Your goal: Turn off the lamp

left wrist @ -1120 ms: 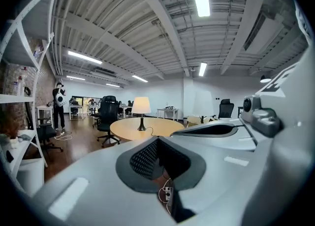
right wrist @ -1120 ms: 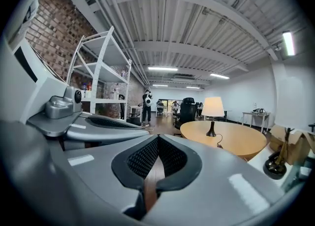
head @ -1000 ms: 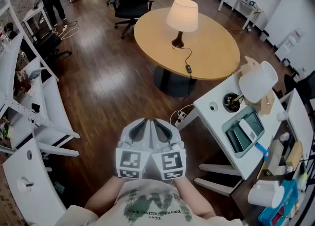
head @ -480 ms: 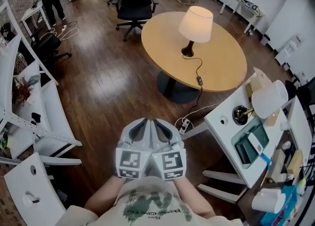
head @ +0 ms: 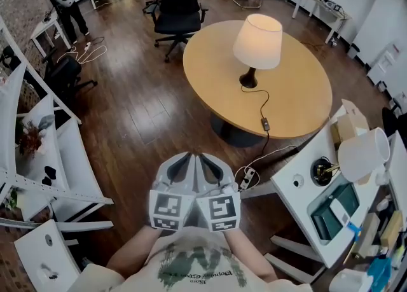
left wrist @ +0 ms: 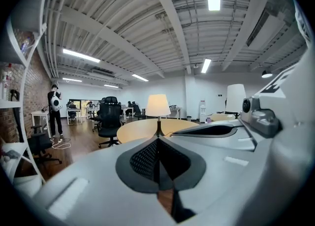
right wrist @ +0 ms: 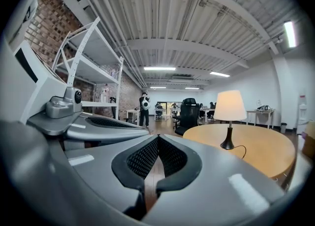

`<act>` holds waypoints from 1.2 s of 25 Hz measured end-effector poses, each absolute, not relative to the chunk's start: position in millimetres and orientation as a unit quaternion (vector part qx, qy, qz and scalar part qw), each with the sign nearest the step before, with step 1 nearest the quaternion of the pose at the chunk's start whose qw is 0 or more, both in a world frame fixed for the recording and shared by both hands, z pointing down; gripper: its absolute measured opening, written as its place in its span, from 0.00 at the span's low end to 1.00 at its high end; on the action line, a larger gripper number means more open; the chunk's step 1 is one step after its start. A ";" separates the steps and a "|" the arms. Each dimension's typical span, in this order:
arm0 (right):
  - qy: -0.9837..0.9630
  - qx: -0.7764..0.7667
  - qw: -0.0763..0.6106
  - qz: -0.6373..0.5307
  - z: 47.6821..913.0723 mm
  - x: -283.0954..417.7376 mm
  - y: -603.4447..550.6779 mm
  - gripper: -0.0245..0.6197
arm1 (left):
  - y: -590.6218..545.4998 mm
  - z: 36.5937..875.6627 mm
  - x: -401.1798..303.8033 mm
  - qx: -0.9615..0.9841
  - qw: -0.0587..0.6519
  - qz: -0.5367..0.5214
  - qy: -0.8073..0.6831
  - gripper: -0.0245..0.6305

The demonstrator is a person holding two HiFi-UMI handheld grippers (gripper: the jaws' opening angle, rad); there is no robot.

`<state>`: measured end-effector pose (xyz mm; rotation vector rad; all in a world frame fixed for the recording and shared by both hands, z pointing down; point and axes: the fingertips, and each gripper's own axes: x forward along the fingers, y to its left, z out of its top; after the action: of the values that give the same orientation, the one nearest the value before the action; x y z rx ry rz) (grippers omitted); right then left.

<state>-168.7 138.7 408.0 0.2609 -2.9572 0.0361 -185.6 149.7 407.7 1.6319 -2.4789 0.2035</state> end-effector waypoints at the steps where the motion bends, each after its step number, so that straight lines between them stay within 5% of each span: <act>1: -0.993 0.088 0.082 0.016 406.4 -176.8 126.7 0.04 | 137.6 405.7 -193.7 0.547 0.080 0.071 -0.830 0.04; 12: -0.988 0.130 0.079 0.023 410.5 -212.4 -23.6 0.04 | -12.3 417.6 -232.5 0.585 0.088 0.072 -0.803 0.04; 30: -0.941 0.309 0.117 0.067 457.9 -179.8 -175.9 0.04 | -165.2 474.7 -197.0 0.741 0.133 0.089 -0.653 0.05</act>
<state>-179.8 -175.9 457.9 0.9047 -2.7549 0.1950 -197.0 -165.2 474.7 2.1474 -1.8925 0.2590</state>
